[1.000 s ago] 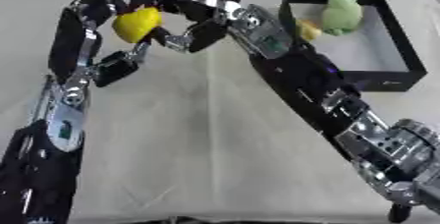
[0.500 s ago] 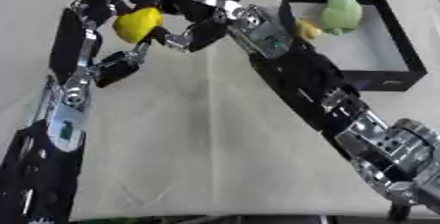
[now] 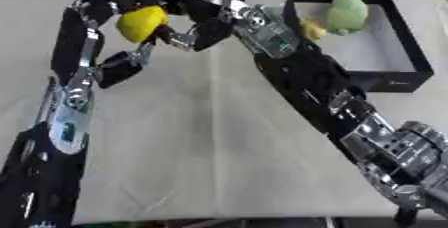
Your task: Pick up the objects with one hand, pass them to the other hand, and then place them into the box on the other side of the table.
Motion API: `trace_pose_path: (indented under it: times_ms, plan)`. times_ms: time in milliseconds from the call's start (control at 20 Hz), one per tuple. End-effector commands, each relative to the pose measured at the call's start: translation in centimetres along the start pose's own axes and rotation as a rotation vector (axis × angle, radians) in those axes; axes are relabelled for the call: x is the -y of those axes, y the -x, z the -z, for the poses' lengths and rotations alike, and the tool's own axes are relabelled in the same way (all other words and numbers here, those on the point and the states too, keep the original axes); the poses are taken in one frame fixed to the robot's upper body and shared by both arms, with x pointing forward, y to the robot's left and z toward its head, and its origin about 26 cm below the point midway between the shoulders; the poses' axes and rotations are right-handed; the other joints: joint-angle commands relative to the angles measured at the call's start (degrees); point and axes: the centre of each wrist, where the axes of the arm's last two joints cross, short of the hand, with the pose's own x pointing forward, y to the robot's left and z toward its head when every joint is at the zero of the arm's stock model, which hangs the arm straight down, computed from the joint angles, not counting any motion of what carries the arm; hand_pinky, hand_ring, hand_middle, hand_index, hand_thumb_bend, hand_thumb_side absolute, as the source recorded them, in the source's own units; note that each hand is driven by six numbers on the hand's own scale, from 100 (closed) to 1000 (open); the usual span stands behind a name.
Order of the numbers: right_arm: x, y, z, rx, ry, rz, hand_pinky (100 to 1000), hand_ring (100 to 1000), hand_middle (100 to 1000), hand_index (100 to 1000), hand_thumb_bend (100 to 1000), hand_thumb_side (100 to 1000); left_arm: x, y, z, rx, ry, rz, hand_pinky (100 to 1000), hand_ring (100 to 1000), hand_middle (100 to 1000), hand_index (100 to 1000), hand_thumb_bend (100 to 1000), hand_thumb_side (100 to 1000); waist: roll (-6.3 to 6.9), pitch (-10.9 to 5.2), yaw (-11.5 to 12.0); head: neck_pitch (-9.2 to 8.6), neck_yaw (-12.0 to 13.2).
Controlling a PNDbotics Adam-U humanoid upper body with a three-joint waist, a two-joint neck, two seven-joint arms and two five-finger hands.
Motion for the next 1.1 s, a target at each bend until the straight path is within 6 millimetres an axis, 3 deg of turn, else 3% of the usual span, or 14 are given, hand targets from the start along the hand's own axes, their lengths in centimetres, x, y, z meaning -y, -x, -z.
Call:
trace_pose_path:
  times_ms: [50,150,250,600,750,850,1100]
  plan:
    - [0.57,-0.71,0.48,0.142,-0.166,-0.129,872,1000,237,516,100,199,-1.01,0.14,1.41,0.003,-0.059,0.048,732,658,653,818,649,100,0.31,-1.0,-0.1,-0.46,0.0]
    - [0.64,-0.81,0.51,0.142,-0.16,-0.124,871,1000,229,510,100,199,-0.96,0.14,1.35,-0.003,-0.061,0.071,749,702,700,861,727,100,0.37,-1.01,-0.2,-0.46,0.0]
    - [0.68,-0.86,0.48,0.141,-0.157,-0.121,871,1000,228,510,100,199,-0.89,0.16,1.29,-0.004,-0.058,0.088,752,714,712,868,749,100,0.39,-0.99,-0.2,-0.5,0.0]
    - [0.76,-0.89,0.39,0.136,-0.155,-0.114,869,1000,223,510,100,199,-0.6,0.09,1.2,0.018,-0.047,0.095,752,721,716,866,764,100,0.36,-0.94,-0.1,-0.47,0.1]
    - [0.82,-0.93,0.37,0.134,-0.15,-0.111,869,1000,223,511,100,199,-0.57,0.05,1.21,0.038,-0.035,0.096,757,733,726,870,821,100,0.33,-0.93,-0.1,-0.53,0.1]
    - [0.94,-0.99,0.33,0.133,-0.142,-0.109,869,1000,222,510,100,200,-0.64,0.07,1.21,0.065,-0.011,0.108,764,743,734,870,924,100,0.34,-0.92,0.0,-0.5,0.0]
    - [1.14,-1.16,0.32,0.133,-0.129,-0.109,866,1000,220,508,100,200,-0.57,0.04,1.16,0.132,0.017,0.131,764,750,736,866,979,142,0.32,-0.89,0.0,-0.44,0.0]
